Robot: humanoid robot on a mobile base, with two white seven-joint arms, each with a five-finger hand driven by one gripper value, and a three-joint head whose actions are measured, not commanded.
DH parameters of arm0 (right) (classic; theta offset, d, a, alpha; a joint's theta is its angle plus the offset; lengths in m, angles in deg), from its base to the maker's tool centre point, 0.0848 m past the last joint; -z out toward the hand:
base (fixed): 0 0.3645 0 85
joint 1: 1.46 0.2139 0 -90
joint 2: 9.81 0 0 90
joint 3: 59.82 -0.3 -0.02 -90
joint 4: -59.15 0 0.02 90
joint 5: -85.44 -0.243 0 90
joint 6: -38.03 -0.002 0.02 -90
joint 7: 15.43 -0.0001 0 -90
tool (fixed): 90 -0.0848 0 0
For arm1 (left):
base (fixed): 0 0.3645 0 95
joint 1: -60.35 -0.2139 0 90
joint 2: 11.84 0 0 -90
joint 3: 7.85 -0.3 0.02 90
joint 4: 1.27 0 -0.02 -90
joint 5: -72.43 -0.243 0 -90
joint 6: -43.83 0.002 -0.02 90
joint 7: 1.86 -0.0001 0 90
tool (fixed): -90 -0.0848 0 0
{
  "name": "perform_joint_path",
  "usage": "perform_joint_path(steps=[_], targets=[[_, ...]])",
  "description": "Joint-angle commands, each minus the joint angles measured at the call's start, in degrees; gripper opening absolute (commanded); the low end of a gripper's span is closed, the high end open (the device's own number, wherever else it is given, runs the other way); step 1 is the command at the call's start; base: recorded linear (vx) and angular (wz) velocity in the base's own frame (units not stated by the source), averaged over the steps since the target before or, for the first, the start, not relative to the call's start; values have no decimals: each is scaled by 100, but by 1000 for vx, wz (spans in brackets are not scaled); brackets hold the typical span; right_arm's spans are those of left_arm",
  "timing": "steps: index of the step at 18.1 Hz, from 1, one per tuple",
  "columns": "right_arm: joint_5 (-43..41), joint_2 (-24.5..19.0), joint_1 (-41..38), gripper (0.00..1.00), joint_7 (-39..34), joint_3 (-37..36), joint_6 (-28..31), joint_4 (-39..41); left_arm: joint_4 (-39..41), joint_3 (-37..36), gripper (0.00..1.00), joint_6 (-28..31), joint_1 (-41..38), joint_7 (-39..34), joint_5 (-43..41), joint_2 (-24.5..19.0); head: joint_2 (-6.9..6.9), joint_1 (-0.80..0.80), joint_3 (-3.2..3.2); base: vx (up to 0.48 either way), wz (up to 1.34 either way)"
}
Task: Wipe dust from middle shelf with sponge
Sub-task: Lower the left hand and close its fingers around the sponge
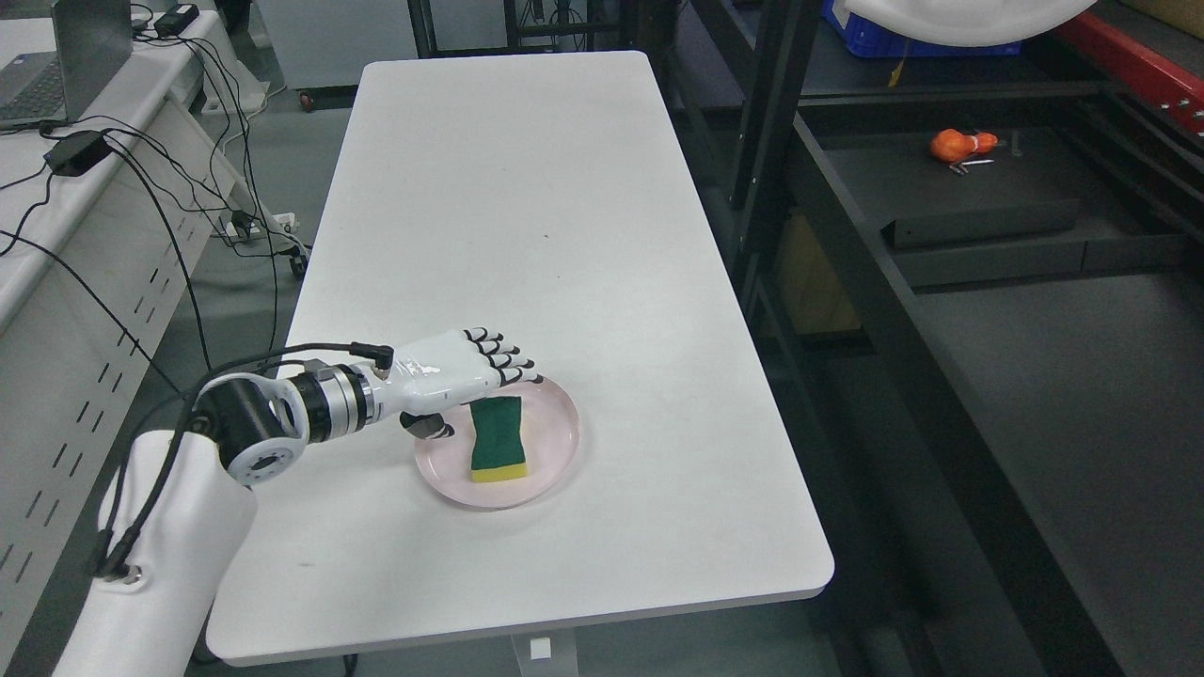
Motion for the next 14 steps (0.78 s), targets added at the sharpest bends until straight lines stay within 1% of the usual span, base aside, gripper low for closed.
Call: perform_joint_path(steps=[1,5,8,11,14], targets=[[0,100,-6,100,2,0,414,100,-638,-84,92,-4,67,-34,-9,99,0,0,0,7,-11],[0,100,-6,100,2,0,414,100,-736,-110,91,-4,67,-34,-9,257,0,0,0,2,-3],[0,100,3,100,2,0,414,100,-946,-76,85,-4,76,-34,-9,371,0,0,0,0,0],[0,100,3,100,2,0,422,100,-1104,-67,80,-4,76,-34,-9,398,0,0,0,0,0],[0,100,-6,100,2,0,414,100,-1184,38,73,-4,85,-34,-1,398,0,0,0,0,0]])
